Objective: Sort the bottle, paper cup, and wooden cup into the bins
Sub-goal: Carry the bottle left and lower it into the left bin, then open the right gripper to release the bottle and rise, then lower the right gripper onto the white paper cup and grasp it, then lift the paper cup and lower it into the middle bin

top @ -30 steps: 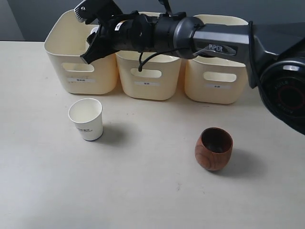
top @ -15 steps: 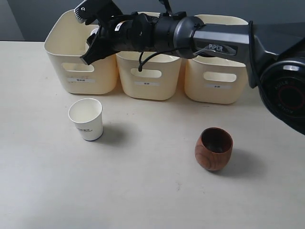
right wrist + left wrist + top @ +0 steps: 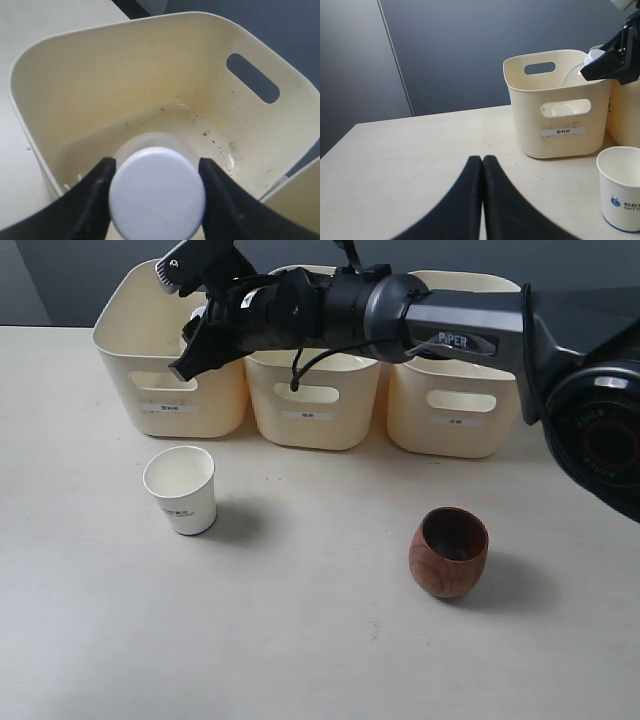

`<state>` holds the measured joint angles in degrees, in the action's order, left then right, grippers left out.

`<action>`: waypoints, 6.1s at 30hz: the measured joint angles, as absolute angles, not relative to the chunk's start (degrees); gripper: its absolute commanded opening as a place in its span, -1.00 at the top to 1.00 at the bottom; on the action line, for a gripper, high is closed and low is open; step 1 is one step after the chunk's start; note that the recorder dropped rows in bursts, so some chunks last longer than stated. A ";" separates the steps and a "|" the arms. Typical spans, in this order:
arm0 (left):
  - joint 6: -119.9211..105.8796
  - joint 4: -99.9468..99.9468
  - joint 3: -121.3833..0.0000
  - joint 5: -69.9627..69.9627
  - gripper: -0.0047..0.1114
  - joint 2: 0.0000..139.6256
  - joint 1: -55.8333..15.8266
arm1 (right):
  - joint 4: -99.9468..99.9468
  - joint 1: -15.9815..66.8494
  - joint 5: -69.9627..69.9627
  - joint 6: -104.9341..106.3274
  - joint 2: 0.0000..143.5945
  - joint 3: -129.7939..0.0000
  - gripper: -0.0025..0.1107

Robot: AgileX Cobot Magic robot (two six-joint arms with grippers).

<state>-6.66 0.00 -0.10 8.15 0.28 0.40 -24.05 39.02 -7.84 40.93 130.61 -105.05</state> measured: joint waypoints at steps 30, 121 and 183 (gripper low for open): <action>-6.66 0.00 -0.10 8.15 0.92 0.28 0.40 | -23.06 41.19 -31.69 49.23 112.51 -105.18 -0.09; -6.66 0.00 -0.10 8.15 0.92 0.28 0.40 | 7.58 43.04 -55.68 35.28 97.76 -105.18 0.97; -6.66 0.00 -0.10 8.15 0.92 0.28 0.40 | -22.48 19.12 -60.44 50.44 141.61 -133.68 0.97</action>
